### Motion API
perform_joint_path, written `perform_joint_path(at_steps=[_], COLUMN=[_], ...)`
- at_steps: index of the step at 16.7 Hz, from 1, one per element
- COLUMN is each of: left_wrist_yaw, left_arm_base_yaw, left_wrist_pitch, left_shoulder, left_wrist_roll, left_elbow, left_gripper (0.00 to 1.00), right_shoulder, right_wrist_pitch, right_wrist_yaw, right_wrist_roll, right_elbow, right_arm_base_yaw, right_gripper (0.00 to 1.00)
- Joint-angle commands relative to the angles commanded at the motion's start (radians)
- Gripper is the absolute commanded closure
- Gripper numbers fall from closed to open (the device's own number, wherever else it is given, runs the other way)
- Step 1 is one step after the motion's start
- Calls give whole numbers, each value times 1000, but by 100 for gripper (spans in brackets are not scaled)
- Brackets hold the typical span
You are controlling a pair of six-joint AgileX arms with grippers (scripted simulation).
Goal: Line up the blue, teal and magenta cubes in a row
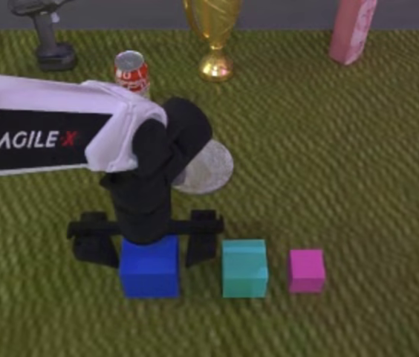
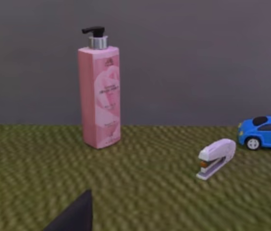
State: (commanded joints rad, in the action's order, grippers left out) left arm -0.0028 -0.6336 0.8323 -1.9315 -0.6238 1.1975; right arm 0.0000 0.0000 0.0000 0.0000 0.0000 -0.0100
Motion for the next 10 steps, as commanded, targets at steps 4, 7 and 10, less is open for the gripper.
perform_joint_path(at_steps=[4,7,10], left_wrist_yaw=[0,0,-1], left_arm_base_yaw=[0,0,6], left_wrist_pitch=[0,17,111], left_shoulder=[0,5,35], left_wrist_roll=[0,0,-3], left_elbow=[0,14,73], left_gripper=[0,0,0], right_shoulder=[0,0,0], right_wrist_pitch=[0,0,0], right_wrist_yaw=[0,0,0], right_wrist_roll=[0,0,0], right_elbow=[0,0,0], right_arm_base_yaw=[0,0,0], right_gripper=[0,0,0])
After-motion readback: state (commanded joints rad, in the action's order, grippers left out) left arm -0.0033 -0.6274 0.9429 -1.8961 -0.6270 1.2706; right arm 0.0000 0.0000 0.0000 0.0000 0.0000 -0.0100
